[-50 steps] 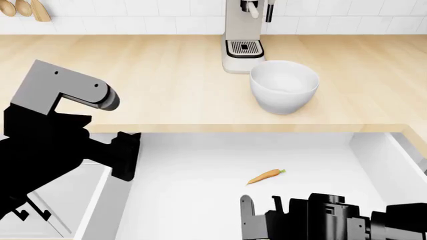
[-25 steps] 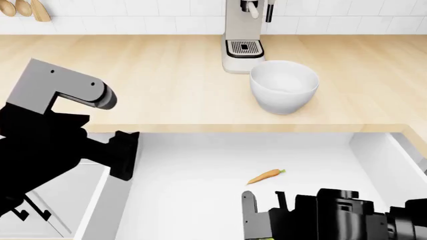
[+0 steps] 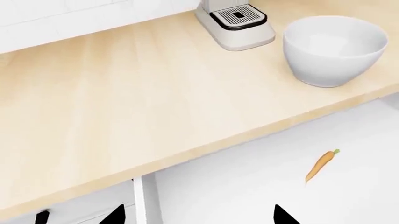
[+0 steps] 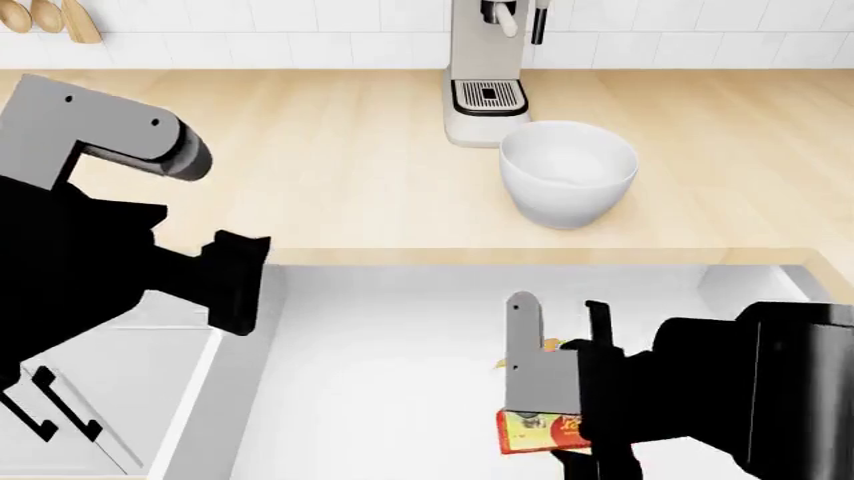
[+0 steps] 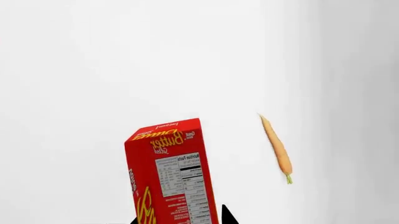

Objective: Place the bar in the bowl and close the drawer.

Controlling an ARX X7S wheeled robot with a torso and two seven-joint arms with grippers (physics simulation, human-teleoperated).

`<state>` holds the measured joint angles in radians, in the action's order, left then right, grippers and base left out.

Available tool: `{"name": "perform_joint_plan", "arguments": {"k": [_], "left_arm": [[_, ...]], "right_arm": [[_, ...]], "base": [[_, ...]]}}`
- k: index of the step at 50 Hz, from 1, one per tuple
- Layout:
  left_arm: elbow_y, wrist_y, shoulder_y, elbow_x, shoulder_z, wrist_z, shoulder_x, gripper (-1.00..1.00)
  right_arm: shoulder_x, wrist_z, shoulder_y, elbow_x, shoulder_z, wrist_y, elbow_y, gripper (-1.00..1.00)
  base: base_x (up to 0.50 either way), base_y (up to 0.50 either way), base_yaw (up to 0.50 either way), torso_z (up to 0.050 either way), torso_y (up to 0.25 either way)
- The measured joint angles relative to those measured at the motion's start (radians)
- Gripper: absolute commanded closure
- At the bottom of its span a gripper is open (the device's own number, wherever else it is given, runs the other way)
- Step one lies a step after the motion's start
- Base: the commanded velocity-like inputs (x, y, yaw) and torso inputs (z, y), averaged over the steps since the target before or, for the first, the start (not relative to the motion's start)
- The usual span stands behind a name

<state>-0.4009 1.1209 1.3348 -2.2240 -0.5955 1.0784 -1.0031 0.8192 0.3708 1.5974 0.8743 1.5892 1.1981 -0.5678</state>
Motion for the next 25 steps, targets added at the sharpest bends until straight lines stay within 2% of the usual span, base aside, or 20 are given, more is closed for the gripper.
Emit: {"name": "perform_joint_plan", "arguments": {"k": [13,25], "left_arm": [[0.203,0.074,0.207,-0.001,-0.049,0.007,0.086,-1.0],[0.472,0.14,0.39,0.187,-0.096,-0.096,0.225,-1.0]], "right_arm": [[-0.013,-0.009,0.183,0.129,-0.165,0.118,0.03,1.0],[-0.097,-0.001,0.298,0.098,-0.245,0.125,0.25,1.0]], "base": [[0.0,0.0,0.0,0.0,0.001],[0.0,0.0,0.0,0.0,0.0]]}}
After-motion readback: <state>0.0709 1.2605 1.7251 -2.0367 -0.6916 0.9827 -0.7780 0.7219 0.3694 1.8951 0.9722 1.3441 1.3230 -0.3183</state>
